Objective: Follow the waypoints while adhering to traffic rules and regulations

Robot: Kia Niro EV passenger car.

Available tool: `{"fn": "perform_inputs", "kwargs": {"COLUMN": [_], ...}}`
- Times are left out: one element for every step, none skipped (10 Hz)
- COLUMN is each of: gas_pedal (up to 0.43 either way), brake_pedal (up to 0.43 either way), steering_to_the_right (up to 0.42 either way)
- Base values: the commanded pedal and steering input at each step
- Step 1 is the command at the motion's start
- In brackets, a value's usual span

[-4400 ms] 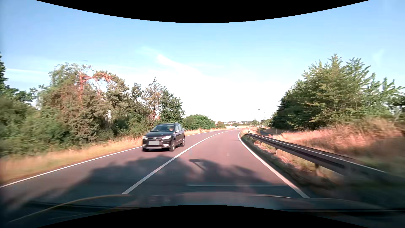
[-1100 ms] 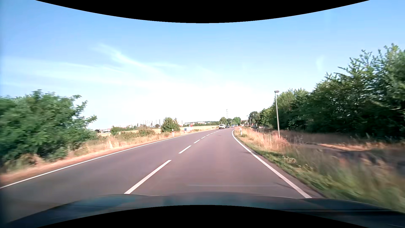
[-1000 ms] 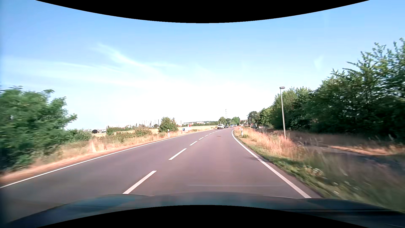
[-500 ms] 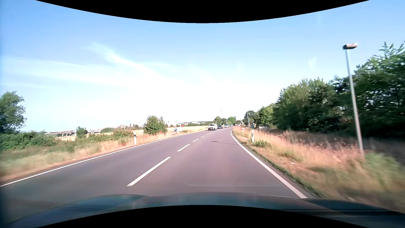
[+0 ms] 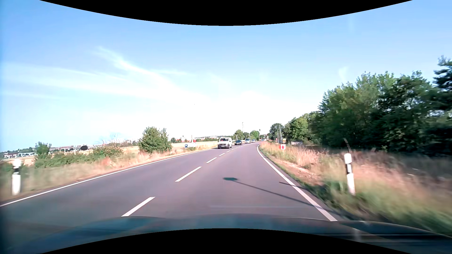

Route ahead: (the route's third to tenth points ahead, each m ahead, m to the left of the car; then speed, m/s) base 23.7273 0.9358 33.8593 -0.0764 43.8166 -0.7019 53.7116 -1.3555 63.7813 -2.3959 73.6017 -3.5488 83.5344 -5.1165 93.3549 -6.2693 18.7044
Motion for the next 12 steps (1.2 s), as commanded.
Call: {"fn": "perform_inputs", "kwargs": {"gas_pedal": [0.000, 0.000, 0.000, 0.000, 0.000, 0.000, 0.000, 0.008, 0.020, 0.020, 0.020, 0.020], "brake_pedal": [0.000, 0.000, 0.000, 0.000, 0.000, 0.000, 0.000, 0.000, 0.000, 0.000, 0.000, 0.000], "steering_to_the_right": [0.007, 0.007, 0.007, 0.007, 0.007, 0.007, 0.007, 0.007, 0.007, 0.007, 0.007, 0.007]}}
